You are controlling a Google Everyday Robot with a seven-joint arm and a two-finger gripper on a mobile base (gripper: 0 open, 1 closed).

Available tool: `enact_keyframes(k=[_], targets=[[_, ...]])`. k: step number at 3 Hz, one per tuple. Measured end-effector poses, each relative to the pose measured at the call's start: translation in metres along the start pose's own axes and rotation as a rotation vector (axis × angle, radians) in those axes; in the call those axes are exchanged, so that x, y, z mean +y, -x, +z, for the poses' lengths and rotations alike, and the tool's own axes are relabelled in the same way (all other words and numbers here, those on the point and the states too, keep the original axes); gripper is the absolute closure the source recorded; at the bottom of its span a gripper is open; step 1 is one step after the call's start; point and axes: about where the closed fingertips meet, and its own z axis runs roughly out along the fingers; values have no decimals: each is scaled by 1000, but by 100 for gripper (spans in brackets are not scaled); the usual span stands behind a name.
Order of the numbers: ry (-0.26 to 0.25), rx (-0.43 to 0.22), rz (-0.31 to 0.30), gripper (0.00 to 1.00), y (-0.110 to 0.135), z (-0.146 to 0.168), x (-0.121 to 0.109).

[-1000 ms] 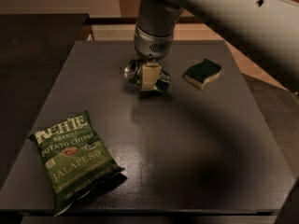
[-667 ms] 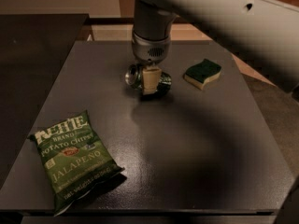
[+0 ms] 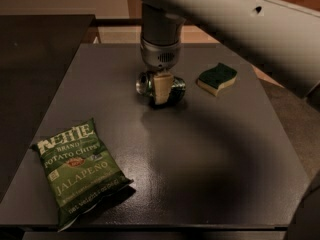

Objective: Knock green can over

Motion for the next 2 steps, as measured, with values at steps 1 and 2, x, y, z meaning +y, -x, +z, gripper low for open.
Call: enact_keyframes(k=[1, 2], targets=[[-6, -2, -1, 0, 1, 0, -1], [-6, -2, -1, 0, 1, 0, -1]])
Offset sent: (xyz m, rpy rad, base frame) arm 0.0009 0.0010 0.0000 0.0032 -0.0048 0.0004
